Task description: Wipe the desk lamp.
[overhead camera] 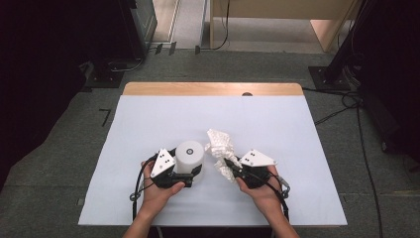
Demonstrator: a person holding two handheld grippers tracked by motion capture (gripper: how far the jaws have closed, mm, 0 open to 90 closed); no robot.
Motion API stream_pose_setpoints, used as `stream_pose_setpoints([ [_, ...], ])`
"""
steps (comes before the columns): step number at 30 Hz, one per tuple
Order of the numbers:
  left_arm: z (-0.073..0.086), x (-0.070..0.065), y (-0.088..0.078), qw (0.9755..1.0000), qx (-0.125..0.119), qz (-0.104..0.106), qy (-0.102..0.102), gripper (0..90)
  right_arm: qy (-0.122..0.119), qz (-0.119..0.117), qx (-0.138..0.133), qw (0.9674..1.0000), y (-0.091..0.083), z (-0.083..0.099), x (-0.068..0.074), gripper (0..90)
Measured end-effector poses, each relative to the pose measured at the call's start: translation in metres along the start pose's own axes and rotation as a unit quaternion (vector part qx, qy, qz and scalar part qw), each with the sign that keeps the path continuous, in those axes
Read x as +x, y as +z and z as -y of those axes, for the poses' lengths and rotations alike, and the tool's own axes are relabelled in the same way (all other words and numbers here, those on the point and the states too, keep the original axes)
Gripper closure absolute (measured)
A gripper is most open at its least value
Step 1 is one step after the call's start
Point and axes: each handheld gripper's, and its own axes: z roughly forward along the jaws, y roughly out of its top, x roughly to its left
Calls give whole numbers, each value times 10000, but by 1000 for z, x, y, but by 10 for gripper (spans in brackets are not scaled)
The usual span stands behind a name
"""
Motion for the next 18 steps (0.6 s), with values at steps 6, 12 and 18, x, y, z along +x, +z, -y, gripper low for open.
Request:
stream_pose_setpoints([
  [6,9,4,3,9999,98,-40,47,85,173,223,-57,9996,-6,1,-10,767],
  [12,9,-1,-1,9996,208,-158,120,84,106,202,-46,9997,-4,0,-9,768],
  [18,10,-9,-3,9991,198,-364,52,69,113,193,-79,9997,-6,-1,-9,767],
])
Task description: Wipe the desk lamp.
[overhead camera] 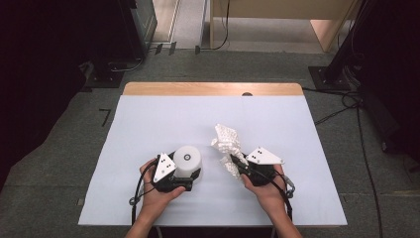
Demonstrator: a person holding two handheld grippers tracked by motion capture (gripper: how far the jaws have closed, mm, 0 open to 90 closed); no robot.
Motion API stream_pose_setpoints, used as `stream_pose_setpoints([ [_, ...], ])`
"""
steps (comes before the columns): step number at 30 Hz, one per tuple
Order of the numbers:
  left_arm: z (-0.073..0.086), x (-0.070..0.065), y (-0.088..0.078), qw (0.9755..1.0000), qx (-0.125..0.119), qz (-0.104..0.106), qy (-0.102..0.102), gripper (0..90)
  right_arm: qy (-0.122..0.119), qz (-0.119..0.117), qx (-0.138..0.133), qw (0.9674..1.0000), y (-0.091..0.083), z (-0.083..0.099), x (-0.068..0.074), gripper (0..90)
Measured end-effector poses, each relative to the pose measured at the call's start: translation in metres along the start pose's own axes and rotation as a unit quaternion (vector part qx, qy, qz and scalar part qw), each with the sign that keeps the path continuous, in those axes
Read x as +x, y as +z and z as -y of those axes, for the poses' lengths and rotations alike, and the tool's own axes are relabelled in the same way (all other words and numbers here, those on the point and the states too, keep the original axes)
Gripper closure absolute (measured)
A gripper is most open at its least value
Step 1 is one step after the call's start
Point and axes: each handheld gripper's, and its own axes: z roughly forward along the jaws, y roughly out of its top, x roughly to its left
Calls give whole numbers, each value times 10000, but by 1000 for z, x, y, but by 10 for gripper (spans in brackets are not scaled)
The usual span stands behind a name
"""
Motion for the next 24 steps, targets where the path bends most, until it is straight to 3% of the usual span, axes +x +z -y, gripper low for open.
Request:
stream_pose_setpoints([
  [3,1,-5,0,9998,-8,-178,-115,58,-5,17,-22,10000,-1,0,-1,767],
  [5,1,-9,0,9989,5,-353,-302,58,-15,18,-20,10000,-1,0,-2,767],
  [12,-2,-23,5,9920,217,-979,-772,58,-19,17,4,10000,0,0,-1,766],
  [14,-3,-26,6,9905,232,-1110,-784,59,-36,20,11,10000,0,0,0,766],
  [20,-3,-28,6,9889,194,-1214,-835,68,-71,-43,50,10000,4,2,5,766],
  [23,-3,-25,5,9913,203,-1111,-677,76,-91,-78,48,9999,4,1,8,767],
  [24,-3,-23,5,9929,185,-977,-649,77,-134,-103,30,9999,4,1,9,766],
])
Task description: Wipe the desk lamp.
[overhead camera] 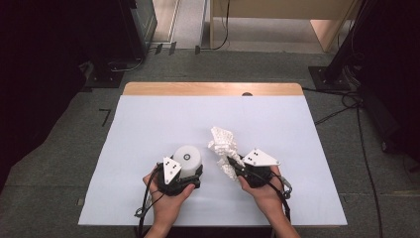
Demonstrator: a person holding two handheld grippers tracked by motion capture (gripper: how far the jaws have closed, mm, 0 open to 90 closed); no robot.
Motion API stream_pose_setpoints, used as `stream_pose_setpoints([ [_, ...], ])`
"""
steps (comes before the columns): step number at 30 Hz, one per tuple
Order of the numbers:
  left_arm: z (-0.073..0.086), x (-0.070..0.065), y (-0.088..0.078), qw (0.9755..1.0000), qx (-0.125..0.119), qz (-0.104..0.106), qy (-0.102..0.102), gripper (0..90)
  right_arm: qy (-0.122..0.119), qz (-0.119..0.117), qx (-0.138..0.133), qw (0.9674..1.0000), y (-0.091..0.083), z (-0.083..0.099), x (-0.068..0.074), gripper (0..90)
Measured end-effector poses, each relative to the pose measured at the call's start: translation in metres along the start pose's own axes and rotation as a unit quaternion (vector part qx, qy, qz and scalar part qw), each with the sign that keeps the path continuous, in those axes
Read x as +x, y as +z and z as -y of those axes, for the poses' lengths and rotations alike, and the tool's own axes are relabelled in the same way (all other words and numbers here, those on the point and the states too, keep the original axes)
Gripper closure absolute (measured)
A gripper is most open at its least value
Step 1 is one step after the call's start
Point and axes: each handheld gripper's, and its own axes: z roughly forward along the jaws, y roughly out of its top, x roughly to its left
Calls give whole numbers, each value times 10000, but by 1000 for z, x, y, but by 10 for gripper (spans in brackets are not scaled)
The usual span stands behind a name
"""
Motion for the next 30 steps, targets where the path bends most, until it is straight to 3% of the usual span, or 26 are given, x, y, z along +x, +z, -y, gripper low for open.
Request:
stream_pose_setpoints([
  [2,-2,7,0,9992,-33,400,-62,81,-31,-113,-51,9999,-2,-1,3,767],
  [5,-6,17,0,9948,-1,1011,-88,83,-181,-285,-195,9992,-5,-6,9,766],
  [8,-9,24,0,9865,64,1626,-176,84,-412,-399,-362,9977,-8,-11,18,767],
  [12,-11,25,0,9766,114,2138,-218,84,-594,-367,-562,9960,-11,-15,27,767],
  [15,-12,21,2,9735,217,2275,-62,84,-511,-146,-837,9951,-15,-17,29,767],
  [19,-11,13,5,9698,311,2420,28,84,-126,-24,-1100,9938,-20,-20,27,766],
  [26,-14,15,3,9674,241,2518,-136,84,-306,-283,-854,9955,-9,-14,37,767],
  [30,-15,23,0,9684,184,2466,-315,85,-469,-323,-688,9960,-3,-10,44,766],
])
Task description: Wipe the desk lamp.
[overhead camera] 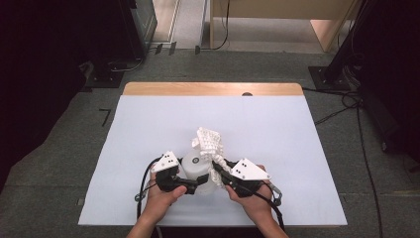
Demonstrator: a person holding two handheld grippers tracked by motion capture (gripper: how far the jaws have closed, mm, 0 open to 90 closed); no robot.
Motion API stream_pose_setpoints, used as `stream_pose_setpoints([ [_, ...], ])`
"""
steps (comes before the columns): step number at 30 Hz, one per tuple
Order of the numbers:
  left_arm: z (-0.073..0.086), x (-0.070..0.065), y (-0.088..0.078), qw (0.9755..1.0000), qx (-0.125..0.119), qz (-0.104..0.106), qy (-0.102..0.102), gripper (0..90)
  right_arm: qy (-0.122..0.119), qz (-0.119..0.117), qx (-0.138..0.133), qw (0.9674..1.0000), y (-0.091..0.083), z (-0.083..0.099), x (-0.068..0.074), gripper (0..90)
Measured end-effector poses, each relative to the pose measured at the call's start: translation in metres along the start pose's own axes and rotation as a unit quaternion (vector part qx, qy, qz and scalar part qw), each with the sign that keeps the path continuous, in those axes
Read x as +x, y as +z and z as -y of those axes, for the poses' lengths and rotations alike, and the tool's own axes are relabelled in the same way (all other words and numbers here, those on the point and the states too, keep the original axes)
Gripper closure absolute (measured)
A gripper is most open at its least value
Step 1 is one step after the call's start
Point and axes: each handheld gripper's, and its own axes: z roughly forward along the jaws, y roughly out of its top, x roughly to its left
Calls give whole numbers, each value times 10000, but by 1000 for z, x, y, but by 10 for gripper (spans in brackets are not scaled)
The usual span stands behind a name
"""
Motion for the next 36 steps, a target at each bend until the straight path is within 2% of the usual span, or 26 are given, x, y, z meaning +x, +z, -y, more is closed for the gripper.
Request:
stream_pose_setpoints([
  [3,-2,6,-7,9998,-148,22,-159,85,-123,-105,210,9996,5,4,2,766],
  [5,-5,9,-11,9996,-211,-12,-174,85,-165,-187,364,9990,9,8,4,767],
  [10,-9,16,-23,9990,-363,-109,-250,86,-408,-430,820,9949,19,16,10,767],
  [12,-9,18,-25,9988,-382,-118,-274,86,-471,-507,945,9931,22,18,10,767],
  [13,-8,19,-25,9988,-383,-110,-275,86,-426,-520,991,9928,23,18,11,767],
  [16,-7,17,-22,9992,-313,-80,-231,86,-350,-500,963,9935,22,16,10,767],
  [21,-3,7,-8,10000,-25,-90,22,86,-157,-366,716,9966,13,8,4,768],
  [25,0,1,1,9999,118,-30,114,86,-6,-271,417,9988,4,1,-3,768],
  [27,0,0,3,9999,113,-9,113,86,5,-220,308,9993,1,-2,-5,769],
  [31,-1,3,-1,10000,35,33,3,86,5,-263,435,9987,3,1,-5,770],
  [36,-4,10,-10,9998,-137,-46,-107,86,-65,-483,892,9948,15,10,0,768],
])
